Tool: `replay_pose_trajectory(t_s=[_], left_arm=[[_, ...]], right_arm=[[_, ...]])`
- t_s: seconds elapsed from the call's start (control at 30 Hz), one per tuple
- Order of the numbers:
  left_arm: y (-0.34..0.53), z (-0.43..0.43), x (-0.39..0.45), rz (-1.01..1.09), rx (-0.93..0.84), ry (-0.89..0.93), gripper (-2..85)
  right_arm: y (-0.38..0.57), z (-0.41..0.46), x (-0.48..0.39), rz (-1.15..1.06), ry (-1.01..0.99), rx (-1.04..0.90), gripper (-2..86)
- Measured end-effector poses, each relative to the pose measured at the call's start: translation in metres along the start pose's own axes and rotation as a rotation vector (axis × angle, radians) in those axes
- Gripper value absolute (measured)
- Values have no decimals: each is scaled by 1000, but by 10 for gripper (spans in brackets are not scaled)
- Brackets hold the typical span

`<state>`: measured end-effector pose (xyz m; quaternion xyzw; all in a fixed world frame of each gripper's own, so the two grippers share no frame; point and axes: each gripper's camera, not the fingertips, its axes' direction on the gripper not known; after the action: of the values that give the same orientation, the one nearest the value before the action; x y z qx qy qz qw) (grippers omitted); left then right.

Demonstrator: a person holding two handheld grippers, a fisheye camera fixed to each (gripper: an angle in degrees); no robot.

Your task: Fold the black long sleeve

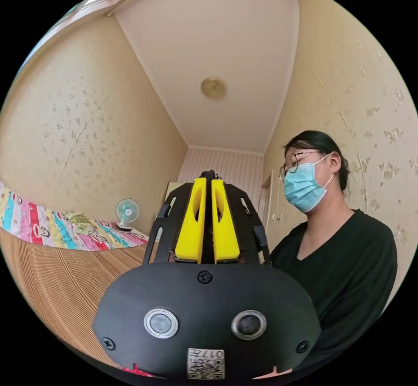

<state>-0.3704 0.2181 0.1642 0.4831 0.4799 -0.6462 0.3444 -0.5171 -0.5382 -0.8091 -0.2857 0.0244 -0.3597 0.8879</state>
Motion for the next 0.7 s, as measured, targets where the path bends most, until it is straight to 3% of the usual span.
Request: replay_pose_trajectory(t_s=[0.13,0.2,0.33,0.4,0.47,0.53,0.6,0.7], left_arm=[[-46,31,6,-52,-95,-234,-1],[-63,48,-14,-62,-123,-321,1],[-100,114,-159,-253,-314,-549,16],[-99,147,-258,-360,-418,-647,38],[-77,174,-369,-387,-577,-845,75],[-44,169,-419,-454,-684,-1005,87],[-6,147,-444,-571,-682,-975,106],[68,113,-444,-606,-675,-889,106]], right_arm=[[14,15,-10,-24,87,17,20],[20,63,9,2,303,-116,22],[31,182,117,148,416,-396,31],[54,292,201,89,602,-586,50],[92,370,267,46,757,-704,77],[150,413,332,172,815,-882,92],[225,422,369,338,693,-1053,104],[314,393,353,244,700,-1082,105]])
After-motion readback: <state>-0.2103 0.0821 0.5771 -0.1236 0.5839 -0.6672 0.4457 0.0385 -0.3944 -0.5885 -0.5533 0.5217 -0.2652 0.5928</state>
